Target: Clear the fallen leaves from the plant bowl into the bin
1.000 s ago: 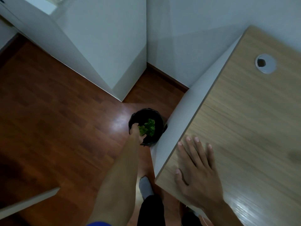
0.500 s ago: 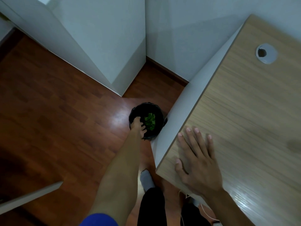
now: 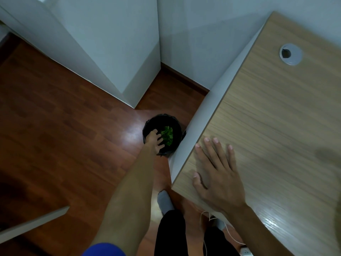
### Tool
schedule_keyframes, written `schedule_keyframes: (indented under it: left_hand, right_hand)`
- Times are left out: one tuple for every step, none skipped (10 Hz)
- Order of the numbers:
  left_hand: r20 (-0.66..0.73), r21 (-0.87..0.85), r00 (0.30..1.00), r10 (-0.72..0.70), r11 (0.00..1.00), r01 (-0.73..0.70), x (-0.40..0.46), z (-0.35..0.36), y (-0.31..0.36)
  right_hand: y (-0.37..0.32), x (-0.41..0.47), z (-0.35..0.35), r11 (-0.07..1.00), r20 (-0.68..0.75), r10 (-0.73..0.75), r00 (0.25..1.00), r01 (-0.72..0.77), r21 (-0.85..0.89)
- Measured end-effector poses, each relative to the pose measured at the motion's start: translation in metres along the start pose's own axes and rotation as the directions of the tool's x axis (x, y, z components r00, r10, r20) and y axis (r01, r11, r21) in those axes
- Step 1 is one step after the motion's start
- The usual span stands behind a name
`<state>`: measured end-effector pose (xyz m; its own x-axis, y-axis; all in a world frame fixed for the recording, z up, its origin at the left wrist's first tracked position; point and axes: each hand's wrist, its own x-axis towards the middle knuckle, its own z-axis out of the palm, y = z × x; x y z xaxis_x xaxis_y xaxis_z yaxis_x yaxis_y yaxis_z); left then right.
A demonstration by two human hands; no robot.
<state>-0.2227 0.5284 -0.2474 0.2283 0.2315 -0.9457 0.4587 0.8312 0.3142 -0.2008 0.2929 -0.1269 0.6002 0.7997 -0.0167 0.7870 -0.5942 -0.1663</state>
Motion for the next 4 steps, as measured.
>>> schedule_keyframes:
  left_hand:
    - [0.014,0.112,1.000,-0.013,0.994,0.011,0.001,-0.004,-0.006]
    - [0.042,0.192,0.999,0.029,0.981,-0.037,-0.004,-0.006,-0.008]
    - [0.054,0.191,0.995,0.082,0.977,-0.091,-0.008,-0.005,-0.011]
    - [0.053,0.207,0.990,0.128,0.969,-0.136,-0.029,-0.001,-0.013]
  right_hand:
    - [-0.002,0.001,0.001,1.000,-0.018,0.000,1.000,0.000,0.021]
    - [-0.004,0.003,0.000,0.999,-0.030,0.011,0.999,-0.009,0.038]
    - [-0.002,0.003,-0.001,0.999,-0.042,0.016,0.999,-0.015,0.028]
    - [-0.003,0.003,-0.004,0.999,-0.011,0.026,1.000,-0.026,0.020]
